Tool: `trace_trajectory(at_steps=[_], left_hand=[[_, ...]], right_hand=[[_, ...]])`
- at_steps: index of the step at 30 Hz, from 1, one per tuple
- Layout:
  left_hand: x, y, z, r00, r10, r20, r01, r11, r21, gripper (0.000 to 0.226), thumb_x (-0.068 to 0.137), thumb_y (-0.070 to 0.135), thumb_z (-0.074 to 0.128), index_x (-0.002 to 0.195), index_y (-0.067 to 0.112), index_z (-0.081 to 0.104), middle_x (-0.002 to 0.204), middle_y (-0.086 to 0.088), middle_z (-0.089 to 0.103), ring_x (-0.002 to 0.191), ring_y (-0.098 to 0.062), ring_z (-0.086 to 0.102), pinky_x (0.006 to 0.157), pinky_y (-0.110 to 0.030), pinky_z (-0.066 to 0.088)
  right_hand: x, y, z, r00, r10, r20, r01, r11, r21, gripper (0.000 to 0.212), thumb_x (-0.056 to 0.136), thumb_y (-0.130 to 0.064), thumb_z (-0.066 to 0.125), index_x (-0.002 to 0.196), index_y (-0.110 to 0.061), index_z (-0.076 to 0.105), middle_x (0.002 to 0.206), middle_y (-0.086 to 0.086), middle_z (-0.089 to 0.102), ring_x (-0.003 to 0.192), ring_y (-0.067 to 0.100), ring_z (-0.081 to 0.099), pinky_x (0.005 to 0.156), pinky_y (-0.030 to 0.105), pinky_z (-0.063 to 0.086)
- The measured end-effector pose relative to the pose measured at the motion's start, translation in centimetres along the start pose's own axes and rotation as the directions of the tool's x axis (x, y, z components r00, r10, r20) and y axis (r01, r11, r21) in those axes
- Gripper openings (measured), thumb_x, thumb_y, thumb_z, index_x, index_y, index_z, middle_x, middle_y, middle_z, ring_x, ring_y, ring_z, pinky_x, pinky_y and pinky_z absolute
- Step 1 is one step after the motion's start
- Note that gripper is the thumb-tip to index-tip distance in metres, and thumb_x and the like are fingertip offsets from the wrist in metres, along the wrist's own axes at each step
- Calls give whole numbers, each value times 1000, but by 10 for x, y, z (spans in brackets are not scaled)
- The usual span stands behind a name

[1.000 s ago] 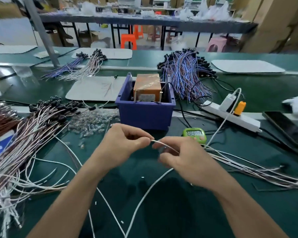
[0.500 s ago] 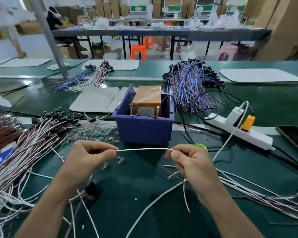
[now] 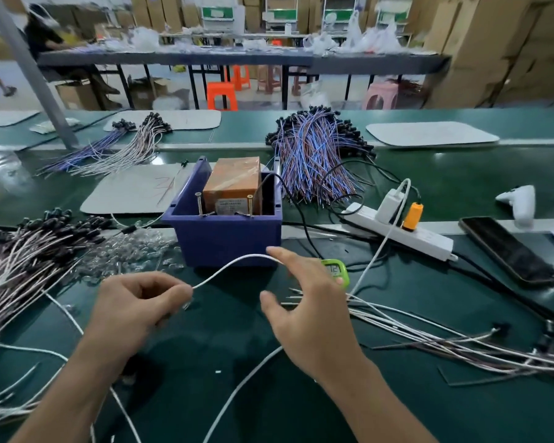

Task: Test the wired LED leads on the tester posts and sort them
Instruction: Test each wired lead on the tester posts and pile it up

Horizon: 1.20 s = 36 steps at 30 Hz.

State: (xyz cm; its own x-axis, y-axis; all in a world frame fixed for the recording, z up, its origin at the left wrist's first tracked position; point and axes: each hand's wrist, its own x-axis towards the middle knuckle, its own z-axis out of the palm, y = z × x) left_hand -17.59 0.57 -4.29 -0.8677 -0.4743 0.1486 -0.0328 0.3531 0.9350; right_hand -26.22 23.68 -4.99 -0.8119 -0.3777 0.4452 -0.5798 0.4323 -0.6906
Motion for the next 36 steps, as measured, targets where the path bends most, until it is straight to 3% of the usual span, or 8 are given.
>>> trace_trajectory(at_steps=[3, 5, 12, 15, 18, 25, 31, 36], left_hand=[[-1, 5, 6, 992, -120, -30, 101, 926, -363, 6, 72, 18, 78, 69, 12, 78, 58, -8, 62, 49, -12, 52, 47, -18, 45], [1, 7, 11, 966, -255, 27, 198, 676, -709, 15, 78, 15, 68, 66, 15, 78, 63, -2, 64, 51, -7, 57, 49, -14, 49], [4, 8, 6, 949, -278, 152, 251, 368, -895, 22, 85, 20, 62, 77, 16, 82, 72, 3, 67, 56, -1, 61, 57, -15, 52], [6, 7, 6, 931, -314, 186, 311, 416, -855, 22, 84, 23, 62, 76, 17, 82, 72, 2, 70, 56, -5, 64, 59, -17, 56], [10, 2, 7, 894, -426, 141, 363, 500, -786, 15, 88, 23, 63, 82, 17, 74, 78, -2, 78, 62, -9, 73, 55, -15, 56], [15, -1, 17, 878, -477, 43, 362, 602, -712, 15, 102, 19, 59, 95, 10, 68, 63, -1, 67, 39, -5, 47, 38, -12, 41], [11, -8, 23, 903, -427, 49, 368, 707, -604, 20, 102, 21, 60, 98, 7, 75, 62, 1, 61, 40, -4, 42, 39, -13, 38], [10, -6, 26, 933, -348, 94, 336, 748, -572, 26, 99, -1, 55, 101, 6, 80, 72, -4, 67, 53, -8, 53, 52, -16, 50]], right_hand=[[0, -3, 5, 997, 47, 60, -58, 976, 212, 20, 92, -31, 64, 110, -37, 69, 86, -18, 73, 73, 2, 65, 66, 12, 47], [-3, -3, 11, 991, 44, 123, -79, 950, 302, 12, 96, -34, 60, 99, -30, 71, 73, -8, 71, 52, 3, 56, 51, 13, 37], [-7, -14, 10, 879, 61, 473, -190, 954, 230, 21, 90, -50, 60, 86, -35, 76, 72, -5, 71, 63, 6, 60, 63, 34, 52], [4, -17, -12, 924, 96, 369, -195, 951, 241, 24, 90, -49, 60, 96, -36, 79, 85, -16, 76, 80, 4, 69, 74, 24, 54], [22, -7, -51, 973, 197, 120, -185, 978, -99, 16, 91, -32, 66, 80, -31, 77, 70, -21, 70, 70, -1, 63, 62, 13, 45], [-7, 2, -61, 842, 452, 295, -129, 699, -703, 26, 84, -59, 66, 82, -33, 65, 84, -10, 67, 76, 18, 58, 71, 29, 47], [-25, 14, -46, 865, 413, 286, -177, 784, -595, 11, 86, -43, 64, 80, -36, 60, 77, -15, 64, 79, 10, 60, 69, 28, 47], [-15, 16, -53, 910, 310, 276, -307, 950, -56, 28, 86, -6, 59, 84, -34, 63, 74, -12, 70, 62, 10, 64, 57, 22, 52]])
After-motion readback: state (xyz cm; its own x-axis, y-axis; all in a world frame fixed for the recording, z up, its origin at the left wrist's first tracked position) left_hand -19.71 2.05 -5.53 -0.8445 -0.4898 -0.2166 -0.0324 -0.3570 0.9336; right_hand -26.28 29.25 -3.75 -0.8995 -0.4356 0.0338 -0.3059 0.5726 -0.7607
